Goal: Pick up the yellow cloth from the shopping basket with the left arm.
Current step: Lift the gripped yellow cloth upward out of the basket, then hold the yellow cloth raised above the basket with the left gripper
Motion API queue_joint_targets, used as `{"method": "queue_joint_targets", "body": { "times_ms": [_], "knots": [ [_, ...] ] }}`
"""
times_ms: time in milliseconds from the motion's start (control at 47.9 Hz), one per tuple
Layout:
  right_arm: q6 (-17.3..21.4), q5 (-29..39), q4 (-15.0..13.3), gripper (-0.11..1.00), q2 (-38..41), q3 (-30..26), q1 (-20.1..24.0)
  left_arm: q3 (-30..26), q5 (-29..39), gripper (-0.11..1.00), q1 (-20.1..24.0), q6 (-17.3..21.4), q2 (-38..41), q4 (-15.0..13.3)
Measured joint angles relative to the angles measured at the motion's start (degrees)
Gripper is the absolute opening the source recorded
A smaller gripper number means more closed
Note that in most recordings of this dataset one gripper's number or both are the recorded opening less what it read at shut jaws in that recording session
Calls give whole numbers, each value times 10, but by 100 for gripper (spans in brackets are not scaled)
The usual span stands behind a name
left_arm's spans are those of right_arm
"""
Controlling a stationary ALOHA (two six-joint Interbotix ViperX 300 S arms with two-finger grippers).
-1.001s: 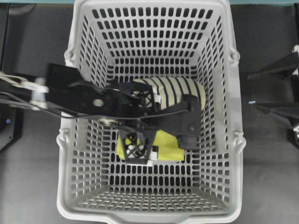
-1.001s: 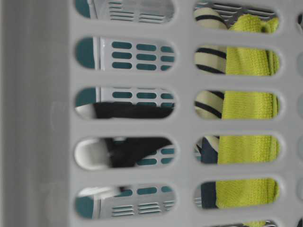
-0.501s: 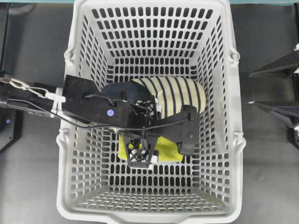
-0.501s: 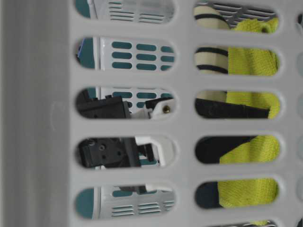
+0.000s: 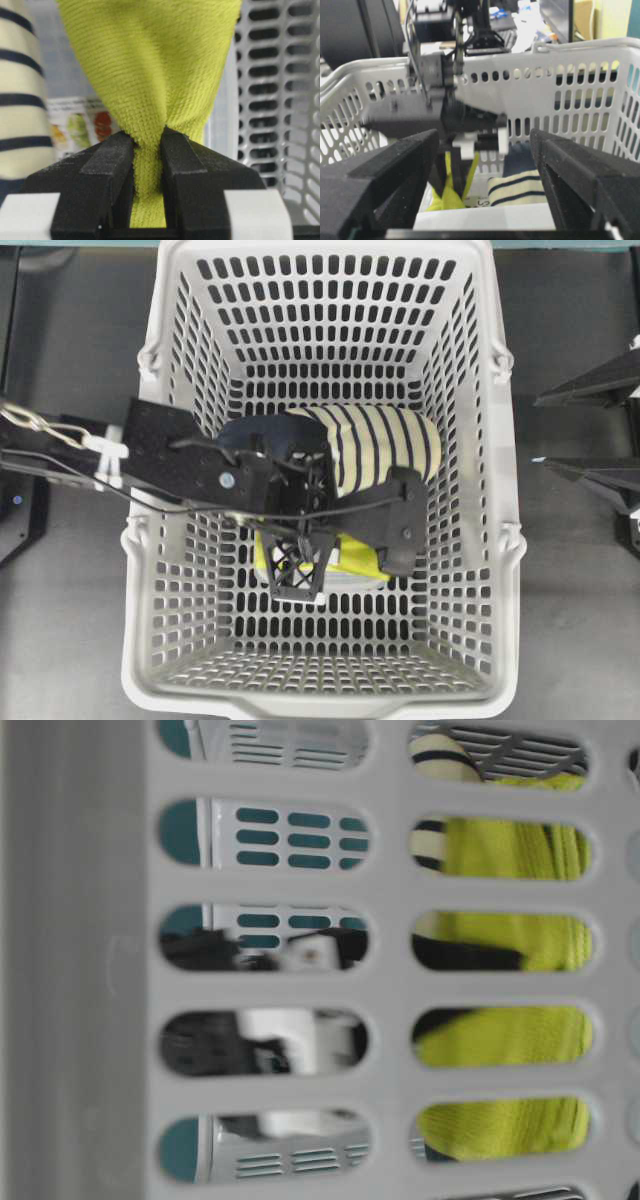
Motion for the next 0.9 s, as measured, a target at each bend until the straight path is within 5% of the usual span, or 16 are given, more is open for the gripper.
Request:
{"method": "queue_joint_targets", "body": {
  "times_ms": [542,897],
  "knots": [
    [0,0,0,71,-6,2,0,-303,289,12,-4,-2,-41,0],
    [0,0,-1,71,-7,2,0,-330,322,12,-4,-2,-40,0]
  ]
}}
